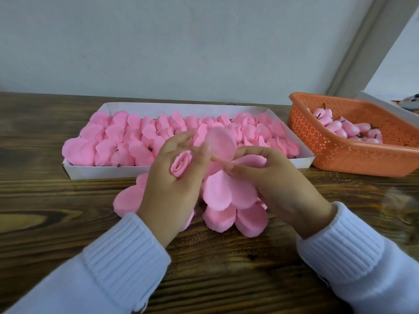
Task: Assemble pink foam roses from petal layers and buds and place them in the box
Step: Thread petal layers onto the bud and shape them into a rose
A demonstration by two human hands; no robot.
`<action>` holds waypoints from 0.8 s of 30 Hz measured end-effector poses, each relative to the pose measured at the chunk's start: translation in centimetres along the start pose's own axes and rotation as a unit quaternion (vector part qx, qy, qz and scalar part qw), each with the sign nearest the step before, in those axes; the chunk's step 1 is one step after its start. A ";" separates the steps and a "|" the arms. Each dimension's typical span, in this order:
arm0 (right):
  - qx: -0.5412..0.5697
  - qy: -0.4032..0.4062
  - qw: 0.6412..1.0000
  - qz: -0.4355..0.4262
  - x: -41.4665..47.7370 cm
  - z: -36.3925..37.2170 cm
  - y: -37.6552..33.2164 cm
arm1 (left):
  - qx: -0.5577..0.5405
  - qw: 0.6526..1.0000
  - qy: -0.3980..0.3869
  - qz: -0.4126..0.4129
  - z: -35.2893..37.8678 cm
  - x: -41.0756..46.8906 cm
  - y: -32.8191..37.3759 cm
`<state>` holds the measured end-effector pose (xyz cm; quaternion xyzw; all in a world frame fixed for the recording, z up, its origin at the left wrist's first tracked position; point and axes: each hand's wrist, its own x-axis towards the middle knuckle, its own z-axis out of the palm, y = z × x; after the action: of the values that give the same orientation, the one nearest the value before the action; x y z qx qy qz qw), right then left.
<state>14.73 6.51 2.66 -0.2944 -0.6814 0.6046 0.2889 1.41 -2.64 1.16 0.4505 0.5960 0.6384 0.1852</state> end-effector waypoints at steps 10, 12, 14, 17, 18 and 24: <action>-0.062 0.035 0.997 -0.011 -0.3 1.0 0.5 | -0.225 0.973 -0.022 -0.042 0.2 -0.3 -0.3; -0.075 0.040 0.996 -0.015 -0.4 1.2 0.6 | -0.239 0.970 -0.033 -0.041 0.3 -0.1 0.0; -0.081 0.038 0.996 -0.020 -0.4 1.2 0.7 | -0.222 0.975 -0.006 -0.010 0.3 -0.4 0.2; -0.059 0.012 0.998 -0.027 -0.6 1.2 0.6 | -0.160 0.986 0.030 0.035 0.3 -0.7 0.6; -0.047 -0.001 0.998 -0.030 -0.7 1.3 0.6 | -0.125 0.990 0.036 0.048 0.3 -0.8 0.5; 0.018 -0.049 0.998 -0.042 -1.0 1.9 0.6 | -0.047 0.994 0.060 0.080 0.4 -1.2 0.1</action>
<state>14.02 4.60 1.83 -0.2303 -0.6956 0.6178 0.2853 2.40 -3.40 0.79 0.4484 0.5379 0.7040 0.1186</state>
